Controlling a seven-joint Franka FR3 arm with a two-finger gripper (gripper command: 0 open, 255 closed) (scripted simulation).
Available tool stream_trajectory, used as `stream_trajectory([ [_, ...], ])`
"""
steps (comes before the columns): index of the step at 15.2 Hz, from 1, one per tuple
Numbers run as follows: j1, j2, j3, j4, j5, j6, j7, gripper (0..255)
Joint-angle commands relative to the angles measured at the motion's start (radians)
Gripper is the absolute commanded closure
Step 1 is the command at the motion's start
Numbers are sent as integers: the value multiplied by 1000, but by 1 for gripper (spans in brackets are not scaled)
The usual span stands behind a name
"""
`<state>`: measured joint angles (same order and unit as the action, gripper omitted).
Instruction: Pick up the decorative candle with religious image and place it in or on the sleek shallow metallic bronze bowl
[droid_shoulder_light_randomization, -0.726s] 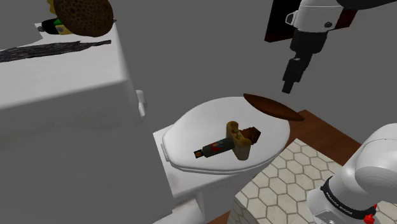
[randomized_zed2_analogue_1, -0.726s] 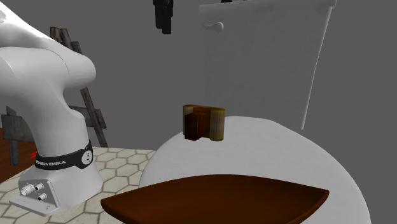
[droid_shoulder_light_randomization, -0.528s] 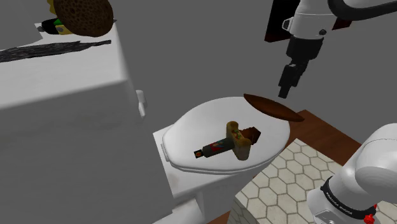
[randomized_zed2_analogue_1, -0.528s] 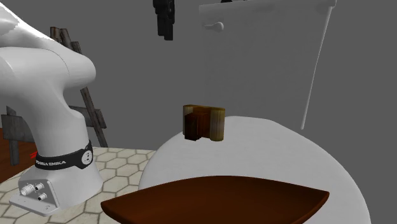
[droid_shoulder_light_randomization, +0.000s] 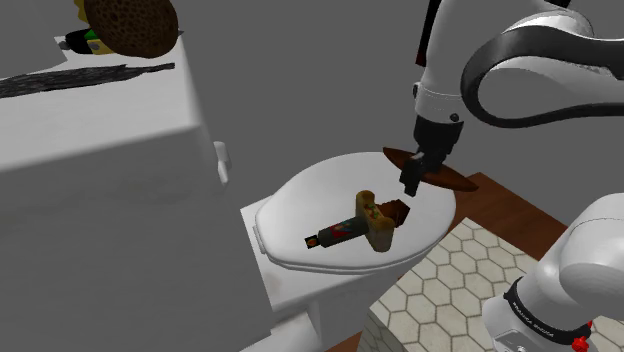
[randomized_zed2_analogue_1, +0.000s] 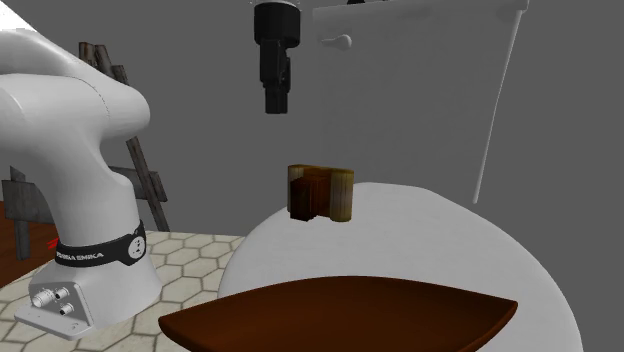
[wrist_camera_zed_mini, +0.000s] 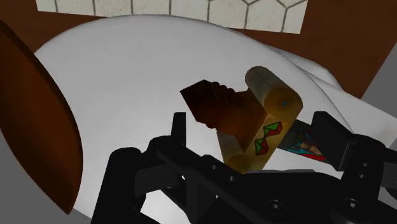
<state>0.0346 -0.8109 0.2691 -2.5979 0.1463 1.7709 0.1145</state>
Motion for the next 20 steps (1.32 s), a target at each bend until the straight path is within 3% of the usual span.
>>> stream_trajectory([
  [1,3,38,60,-26,21,69,66,0],
  [8,-20,226,261,-69,44,300,285,0],
  [15,-30,280,286,-132,45,415,293,0],
  [20,-31,285,288,-137,45,425,294,0],
])
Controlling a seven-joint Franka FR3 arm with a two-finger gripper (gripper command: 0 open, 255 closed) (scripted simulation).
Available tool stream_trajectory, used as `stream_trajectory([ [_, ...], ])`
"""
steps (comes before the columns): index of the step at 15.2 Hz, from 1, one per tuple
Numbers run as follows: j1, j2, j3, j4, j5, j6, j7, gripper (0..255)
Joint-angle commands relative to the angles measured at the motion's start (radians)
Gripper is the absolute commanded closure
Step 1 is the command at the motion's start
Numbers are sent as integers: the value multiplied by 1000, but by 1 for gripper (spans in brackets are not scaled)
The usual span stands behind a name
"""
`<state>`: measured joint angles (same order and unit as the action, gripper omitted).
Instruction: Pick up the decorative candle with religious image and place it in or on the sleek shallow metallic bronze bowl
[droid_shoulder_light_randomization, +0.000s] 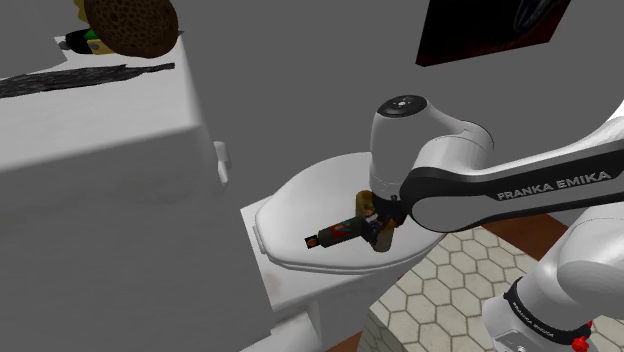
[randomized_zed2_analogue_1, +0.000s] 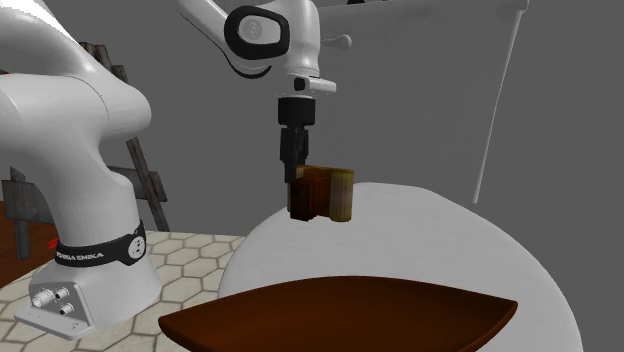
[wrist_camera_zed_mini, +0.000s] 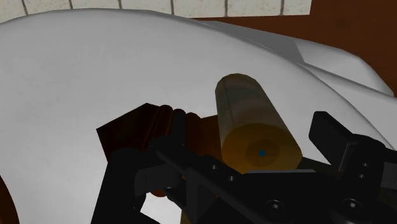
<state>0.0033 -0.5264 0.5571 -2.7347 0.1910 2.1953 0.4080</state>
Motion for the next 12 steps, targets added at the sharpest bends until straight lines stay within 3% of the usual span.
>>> stream_trajectory([
  [1,0,1,0,0,0,1,0,0],
  [4,0,0,0,0,0,1,0,0],
  [5,0,0,0,0,0,1,0,255],
  [12,0,0,0,0,0,1,0,255],
])
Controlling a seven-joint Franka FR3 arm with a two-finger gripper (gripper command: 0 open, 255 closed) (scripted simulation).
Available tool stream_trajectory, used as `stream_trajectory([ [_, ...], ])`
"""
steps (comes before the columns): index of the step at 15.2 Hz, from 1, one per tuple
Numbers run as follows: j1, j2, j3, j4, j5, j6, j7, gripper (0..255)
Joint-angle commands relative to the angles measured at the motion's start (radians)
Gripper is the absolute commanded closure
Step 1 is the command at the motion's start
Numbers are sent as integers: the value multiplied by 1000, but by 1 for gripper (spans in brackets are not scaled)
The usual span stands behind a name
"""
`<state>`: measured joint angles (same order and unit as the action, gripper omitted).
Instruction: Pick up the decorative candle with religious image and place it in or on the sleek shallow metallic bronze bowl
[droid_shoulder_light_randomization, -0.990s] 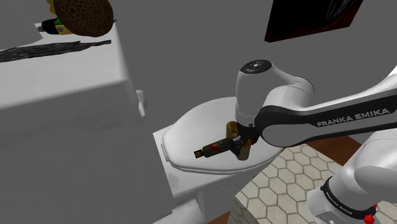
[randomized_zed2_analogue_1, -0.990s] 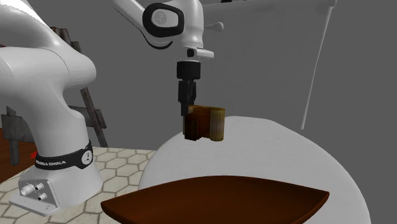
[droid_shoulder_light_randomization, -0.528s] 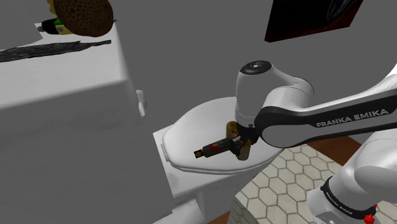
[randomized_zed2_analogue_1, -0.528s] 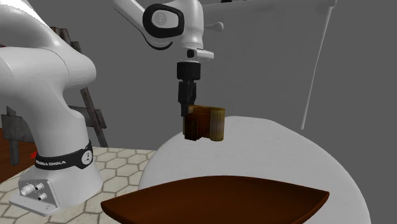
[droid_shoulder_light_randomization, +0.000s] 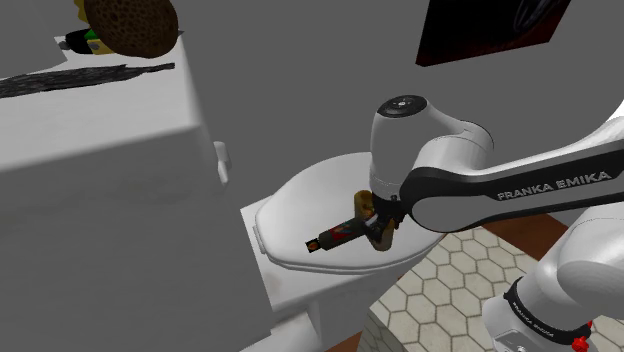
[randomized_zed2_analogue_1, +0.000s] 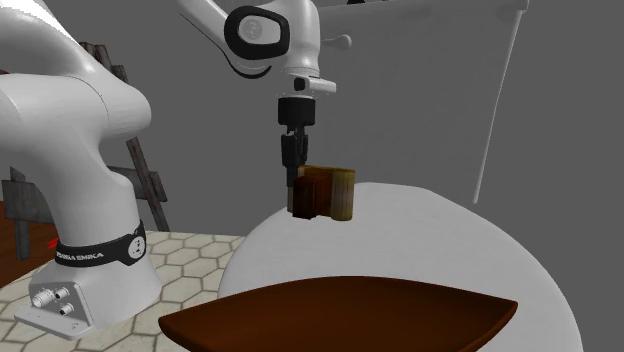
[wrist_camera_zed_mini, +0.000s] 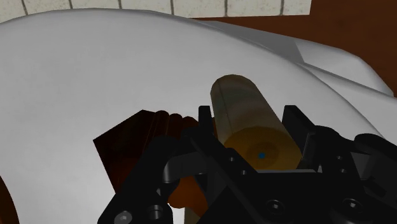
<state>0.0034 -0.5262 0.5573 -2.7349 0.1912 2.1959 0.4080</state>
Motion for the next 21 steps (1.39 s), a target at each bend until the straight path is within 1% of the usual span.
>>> stream_trajectory([
  [1,0,0,0,0,0,0,0,255],
  [2,0,0,0,0,0,0,0,255],
  [11,10,-79,-43,73,-4,-150,-23,255],
  [21,10,-133,-84,173,-20,-302,-40,255],
])
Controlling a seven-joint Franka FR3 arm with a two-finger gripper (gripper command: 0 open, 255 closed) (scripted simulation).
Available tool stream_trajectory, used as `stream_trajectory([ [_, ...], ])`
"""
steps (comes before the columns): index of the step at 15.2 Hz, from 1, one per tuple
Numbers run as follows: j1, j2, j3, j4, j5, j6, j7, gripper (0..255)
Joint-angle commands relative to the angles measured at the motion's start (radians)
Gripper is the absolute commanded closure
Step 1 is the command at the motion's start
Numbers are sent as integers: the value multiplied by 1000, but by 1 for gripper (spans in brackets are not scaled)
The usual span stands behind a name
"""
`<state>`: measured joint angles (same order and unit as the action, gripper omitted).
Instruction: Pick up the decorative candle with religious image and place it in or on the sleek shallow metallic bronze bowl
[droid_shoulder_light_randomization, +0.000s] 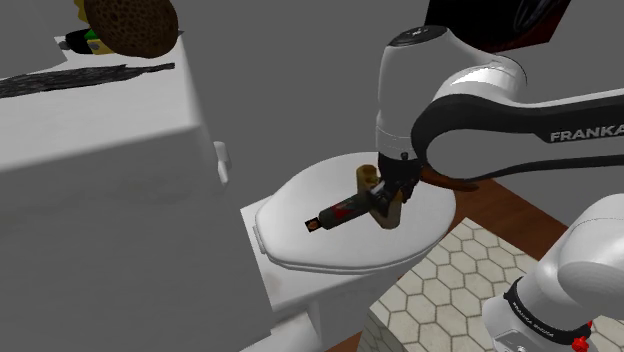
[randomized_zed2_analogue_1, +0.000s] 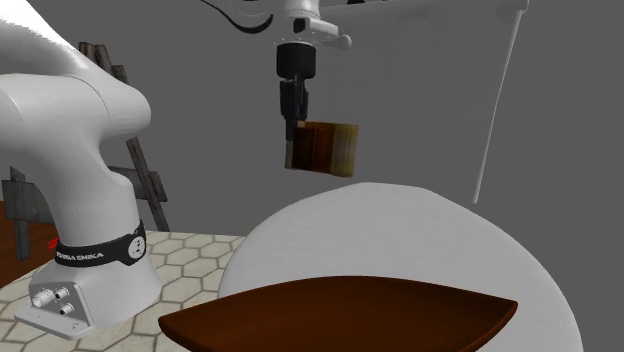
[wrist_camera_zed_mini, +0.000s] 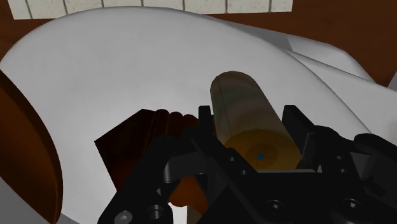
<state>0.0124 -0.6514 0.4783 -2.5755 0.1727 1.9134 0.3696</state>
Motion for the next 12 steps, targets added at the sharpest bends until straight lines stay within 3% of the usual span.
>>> stream_trajectory([
  [1,0,-11,-8,24,-3,-34,-3,255],
  [5,-2,-21,-21,66,-10,-86,-7,255],
  [12,-68,-87,-181,2,-103,-88,-186,255],
])
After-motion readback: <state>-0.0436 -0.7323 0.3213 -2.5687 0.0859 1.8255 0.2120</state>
